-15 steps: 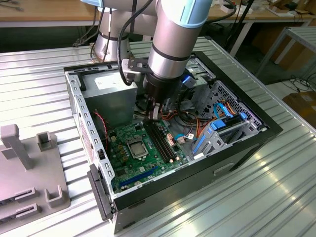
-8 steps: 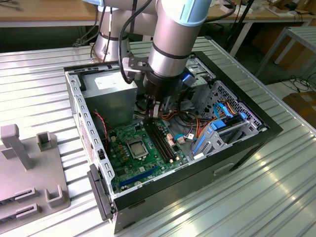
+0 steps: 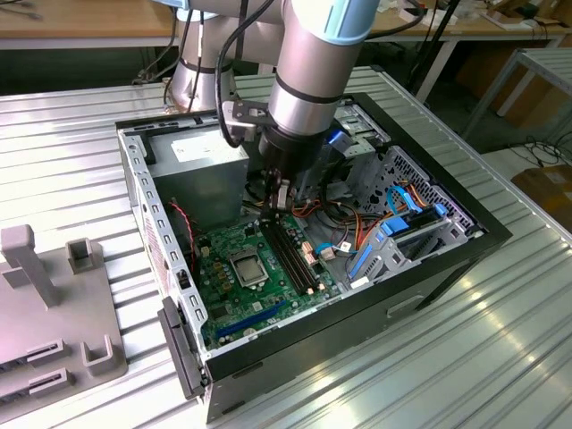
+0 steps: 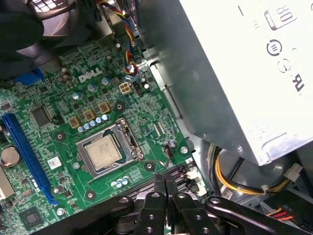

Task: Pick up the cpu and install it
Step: 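Install the first cpu locking lever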

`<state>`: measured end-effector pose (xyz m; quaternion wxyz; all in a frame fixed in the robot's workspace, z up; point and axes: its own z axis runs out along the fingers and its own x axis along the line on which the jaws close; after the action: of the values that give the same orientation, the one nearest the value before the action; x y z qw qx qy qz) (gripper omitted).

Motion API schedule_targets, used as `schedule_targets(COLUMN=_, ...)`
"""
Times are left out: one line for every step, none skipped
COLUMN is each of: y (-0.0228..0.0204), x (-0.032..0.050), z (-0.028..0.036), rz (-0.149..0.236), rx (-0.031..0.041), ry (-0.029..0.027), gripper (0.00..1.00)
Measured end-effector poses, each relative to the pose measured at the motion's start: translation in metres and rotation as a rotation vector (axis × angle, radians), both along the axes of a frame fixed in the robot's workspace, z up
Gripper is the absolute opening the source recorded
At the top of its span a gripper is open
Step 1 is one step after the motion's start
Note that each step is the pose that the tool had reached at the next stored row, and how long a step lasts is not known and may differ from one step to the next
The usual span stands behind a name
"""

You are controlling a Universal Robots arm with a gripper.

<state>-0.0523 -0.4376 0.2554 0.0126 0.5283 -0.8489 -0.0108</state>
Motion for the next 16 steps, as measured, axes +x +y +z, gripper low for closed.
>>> schedule_targets(y=0.0009, x=0.0003, z=-0.0003, rz=0.002, rx=0.0005, ry=0.0001, gripper=0.15)
schedule_targets(y=0.0016, x=0.0006, z=-0.0006, rz=0.004, rx=0.001, ry=0.0, gripper=0.15)
schedule_targets(y=0.0025, x=0.0009, z=-0.001, rz=0.006, rx=0.0016, ry=0.0, gripper=0.15)
schedule_targets(y=0.0032, x=0.0012, z=-0.0012, rz=0.008, rx=0.002, ry=0.0001, gripper=0.15)
schedule_targets(y=0.004, x=0.0015, z=-0.0015, rz=0.01, rx=0.0024, ry=0.0, gripper=0.15)
schedule_targets(y=0.0047, x=0.0015, z=-0.0018, rz=0.011, rx=0.0028, ry=0.0, gripper=0.15)
schedule_targets(y=0.0054, x=0.0016, z=-0.0021, rz=0.012, rx=0.003, ry=0.0, gripper=0.15)
schedule_targets(y=0.0058, x=0.0017, z=-0.0022, rz=0.013, rx=0.0032, ry=0.0, gripper=0.15)
schedule_targets(y=0.0064, x=0.0017, z=-0.0025, rz=0.014, rx=0.0037, ry=0.0, gripper=0.15)
schedule_targets(y=0.0068, x=0.0017, z=-0.0027, rz=0.014, rx=0.0045, ry=0.0001, gripper=0.15)
schedule_targets(y=0.0073, x=0.0017, z=-0.003, rz=0.015, rx=0.0057, ry=0.0, gripper=0.15)
schedule_targets(y=0.0076, x=0.0017, z=-0.0031, rz=0.015, rx=0.0065, ry=0.0, gripper=0.15)
schedule_targets(y=0.0077, x=0.0016, z=-0.0033, rz=0.015, rx=0.007, ry=0.0, gripper=0.15)
schedule_targets(y=0.0077, x=0.0016, z=-0.0034, rz=0.015, rx=0.0075, ry=0.0001, gripper=0.15)
schedule_targets(y=0.0078, x=0.0016, z=-0.0037, rz=0.015, rx=0.0083, ry=0.0001, gripper=0.15)
schedule_targets(y=0.0078, x=0.0016, z=-0.0041, rz=0.015, rx=0.0097, ry=0.0, gripper=0.15)
